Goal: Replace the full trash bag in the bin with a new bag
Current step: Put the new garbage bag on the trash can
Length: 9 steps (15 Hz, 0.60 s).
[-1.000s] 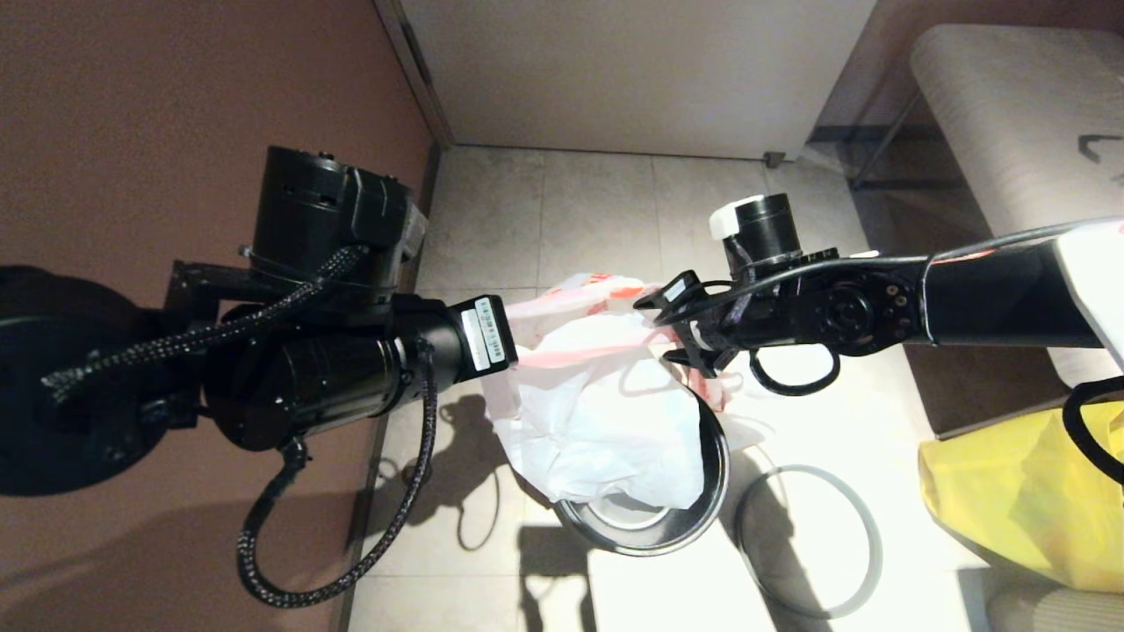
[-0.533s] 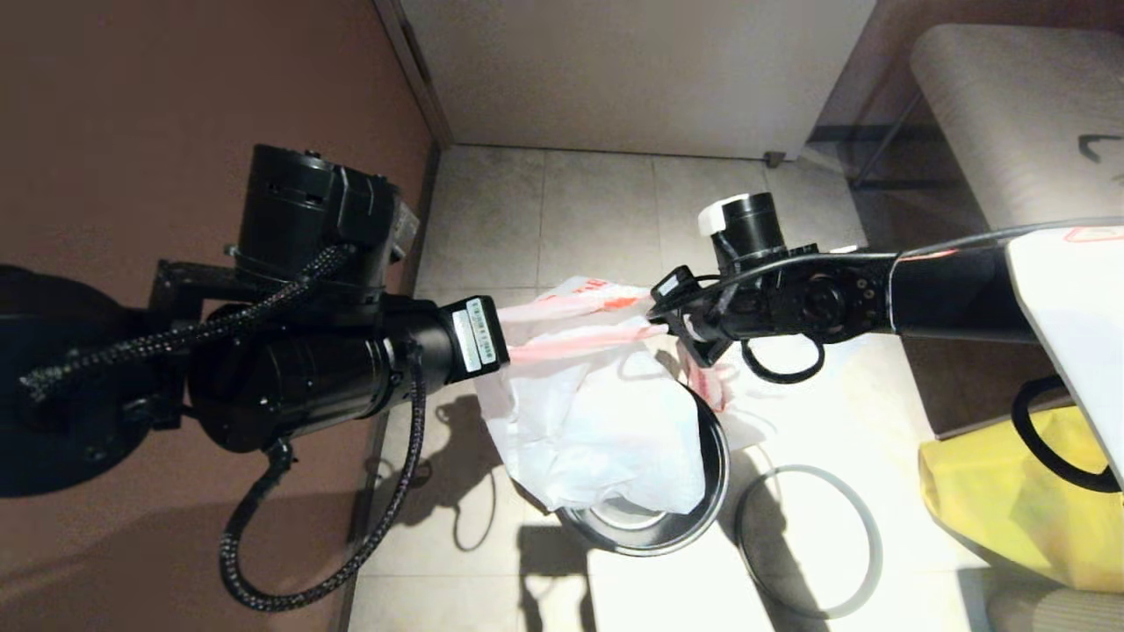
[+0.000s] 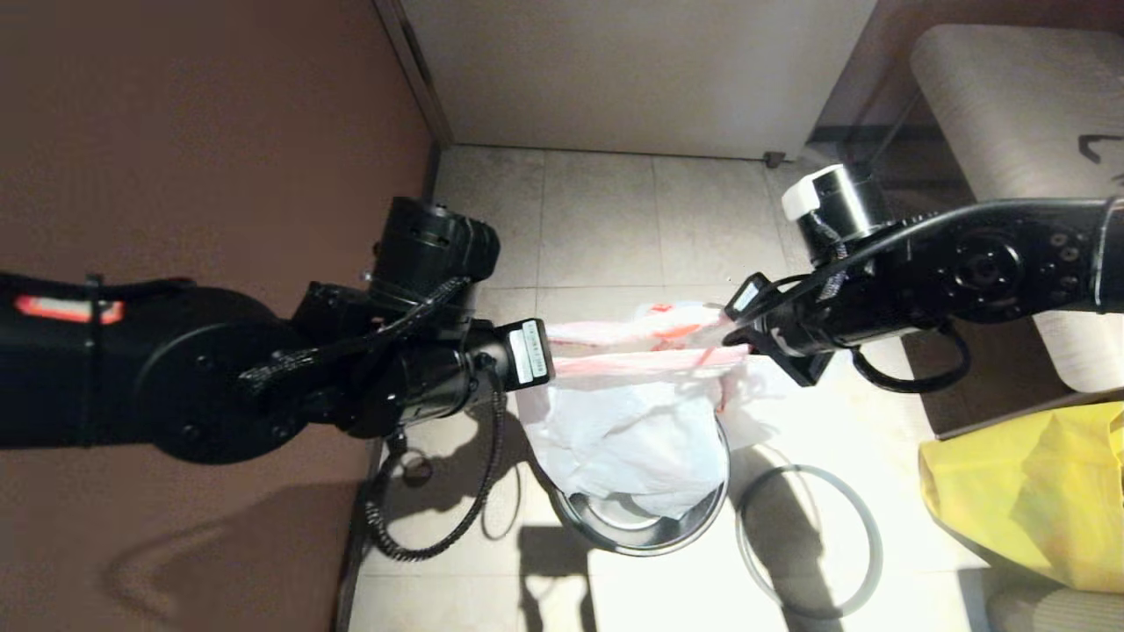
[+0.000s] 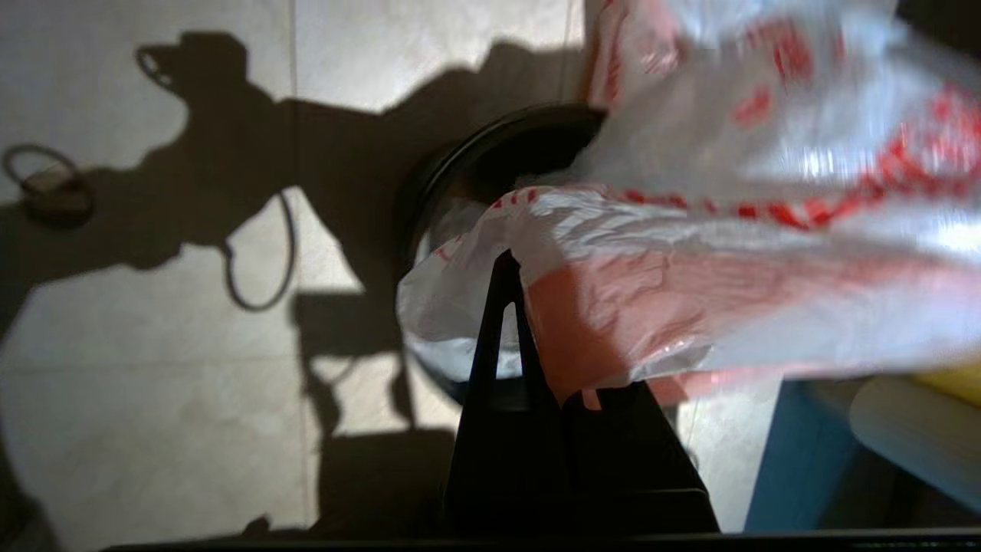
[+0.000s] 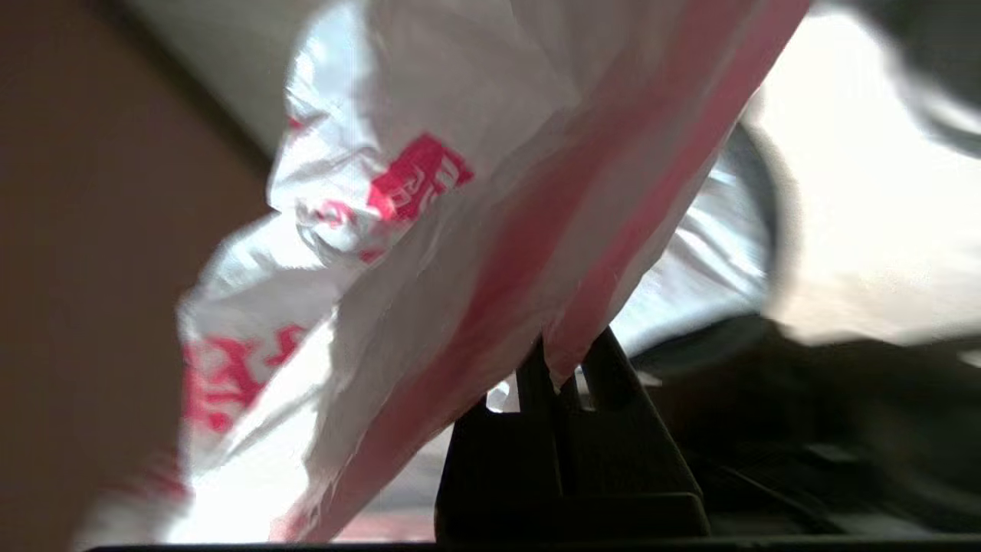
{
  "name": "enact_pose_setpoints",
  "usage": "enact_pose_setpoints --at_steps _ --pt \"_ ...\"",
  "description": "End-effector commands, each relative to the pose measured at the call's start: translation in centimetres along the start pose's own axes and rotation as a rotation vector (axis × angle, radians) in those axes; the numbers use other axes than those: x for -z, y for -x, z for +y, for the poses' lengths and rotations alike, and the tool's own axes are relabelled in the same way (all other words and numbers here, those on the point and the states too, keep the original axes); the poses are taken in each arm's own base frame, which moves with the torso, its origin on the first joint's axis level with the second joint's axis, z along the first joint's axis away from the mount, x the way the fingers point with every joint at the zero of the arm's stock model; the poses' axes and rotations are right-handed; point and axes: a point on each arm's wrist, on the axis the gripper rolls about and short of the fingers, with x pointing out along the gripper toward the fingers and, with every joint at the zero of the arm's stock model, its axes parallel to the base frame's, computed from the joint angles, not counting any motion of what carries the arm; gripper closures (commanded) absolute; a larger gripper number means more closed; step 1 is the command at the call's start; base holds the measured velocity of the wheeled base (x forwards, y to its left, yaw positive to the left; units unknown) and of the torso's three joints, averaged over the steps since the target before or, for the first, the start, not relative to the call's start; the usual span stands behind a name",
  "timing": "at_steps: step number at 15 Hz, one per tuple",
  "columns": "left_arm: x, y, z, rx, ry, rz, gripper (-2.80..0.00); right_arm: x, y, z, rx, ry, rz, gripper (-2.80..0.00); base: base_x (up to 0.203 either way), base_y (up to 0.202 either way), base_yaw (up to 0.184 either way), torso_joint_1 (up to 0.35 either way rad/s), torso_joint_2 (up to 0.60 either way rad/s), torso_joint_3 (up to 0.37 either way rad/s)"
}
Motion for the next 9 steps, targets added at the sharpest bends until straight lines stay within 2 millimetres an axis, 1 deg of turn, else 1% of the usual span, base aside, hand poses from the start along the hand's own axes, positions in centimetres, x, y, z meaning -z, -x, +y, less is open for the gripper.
enact_pose_setpoints --at_steps 1,3,4,5,6,7,9 --pt "0.0 -4.0 -2.1 -0.010 -0.005 -0.003 0.00 0.9 2.3 -1.6 0.103 0.038 0.030 0.00 0.000 0.000 0.000 0.000 0.00 0.000" --pt "-1.5 -5.8 -3.7 -0.042 -0.024 -0.083 0.00 2.6 1.8 -2.8 0.189 0.083 0.049 0.00 0.000 0.000 0.000 0.000 0.00 0.000" --pt "-1.9 -5.7 -4.0 -0.044 -0.031 -0.102 0.00 3.7 1.9 -3.3 0.221 0.113 0.056 0.00 0.000 0.000 0.000 0.000 0.00 0.000" --pt "-1.9 -5.0 -4.0 -0.041 -0.040 -0.104 0.00 4.7 2.1 -3.9 0.248 0.154 0.073 0.00 0.000 0.000 0.000 0.000 0.00 0.000" --pt "-1.0 -4.4 -3.7 -0.046 -0.062 -0.078 0.00 5.8 2.2 -4.6 0.278 0.204 0.093 0.00 0.000 0.000 0.000 0.000 0.00 0.000" --pt "0.8 -3.6 -2.9 -0.058 -0.096 -0.027 0.00 7.1 2.3 -5.4 0.311 0.255 0.115 0.00 0.000 0.000 0.000 0.000 0.00 0.000" --pt "5.0 -1.8 -0.9 -0.074 -0.167 0.073 0.00 9.5 2.0 -7.1 0.349 0.352 0.166 0.00 0.000 0.000 0.000 0.000 0.00 0.000"
